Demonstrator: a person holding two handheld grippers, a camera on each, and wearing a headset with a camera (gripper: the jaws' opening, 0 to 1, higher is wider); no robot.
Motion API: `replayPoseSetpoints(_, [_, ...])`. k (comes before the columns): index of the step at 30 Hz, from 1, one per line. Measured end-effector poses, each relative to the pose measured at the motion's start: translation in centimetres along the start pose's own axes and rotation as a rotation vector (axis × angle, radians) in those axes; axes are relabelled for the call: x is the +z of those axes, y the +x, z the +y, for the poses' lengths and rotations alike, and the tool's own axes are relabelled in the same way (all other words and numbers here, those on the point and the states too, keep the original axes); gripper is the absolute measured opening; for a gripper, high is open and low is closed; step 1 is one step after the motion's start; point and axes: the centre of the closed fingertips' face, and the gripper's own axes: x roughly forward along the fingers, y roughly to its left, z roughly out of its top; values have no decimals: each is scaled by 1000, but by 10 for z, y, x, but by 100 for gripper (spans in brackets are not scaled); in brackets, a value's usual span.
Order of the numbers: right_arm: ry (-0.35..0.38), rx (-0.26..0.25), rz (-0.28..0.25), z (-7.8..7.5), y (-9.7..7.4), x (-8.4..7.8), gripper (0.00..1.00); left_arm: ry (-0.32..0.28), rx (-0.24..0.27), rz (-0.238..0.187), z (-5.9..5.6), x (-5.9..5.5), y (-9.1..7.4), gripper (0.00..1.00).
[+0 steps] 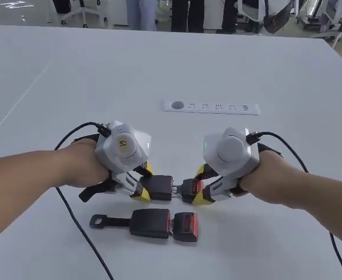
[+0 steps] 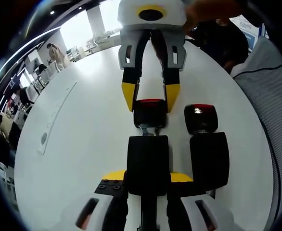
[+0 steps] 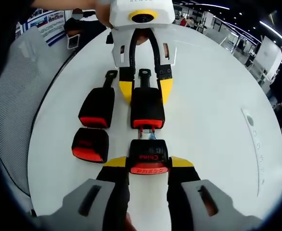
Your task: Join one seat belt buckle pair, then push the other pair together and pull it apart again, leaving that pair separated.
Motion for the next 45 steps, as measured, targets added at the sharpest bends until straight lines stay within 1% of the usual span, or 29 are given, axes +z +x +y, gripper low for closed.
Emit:
replayPoseSetpoints(4, [-1, 7, 1, -1, 2, 2, 26, -7, 1, 4, 0, -1, 0, 29])
replayPoseSetpoints(8, [2, 2, -11, 1, 5, 9, 26, -19, 10, -15, 0, 0, -1, 29])
replayPoseSetpoints(11, [-8, 2, -3, 0, 7, 12, 25, -19, 13, -19, 1, 0, -1, 29])
replayPoseSetpoints(13, [-9, 4, 2, 0, 7, 13, 25, -17, 10, -16, 1, 0, -1, 29])
replayPoseSetpoints(15, [-9, 4, 7, 0, 9, 15, 25, -12, 8, 2, 1, 1, 0, 29])
replayPoseSetpoints(17, [-15, 2, 17, 0, 9, 16, 25, -4, 5, 7, 1, 1, 0, 29])
replayPoseSetpoints(18, [-25, 1, 27, 0, 9, 15, 25, -5, 5, 5, 1, 1, 0, 29])
replayPoseSetpoints(21, [-23, 3, 26, -1, 8, 13, 25, -14, 11, -8, 1, 1, 0, 29])
replayPoseSetpoints(27, [-19, 4, 27, -1, 8, 13, 26, -25, 11, -16, 2, 1, 0, 29])
replayPoseSetpoints(31, [-16, 3, 30, -1, 8, 13, 26, -31, 12, -11, 1, 2, 0, 29])
replayPoseSetpoints(36, [-10, -1, 32, -1, 7, 12, 27, -27, 5, 14, 1, 2, 1, 29])
replayPoseSetpoints(43, [-9, -7, 31, 1, 5, 11, 27, -30, 10, 13, 0, 1, 1, 30])
replayPoseSetpoints(45, [-8, -9, 44, 1, 4, 8, 27, -33, 15, 18, 0, 1, 1, 30])
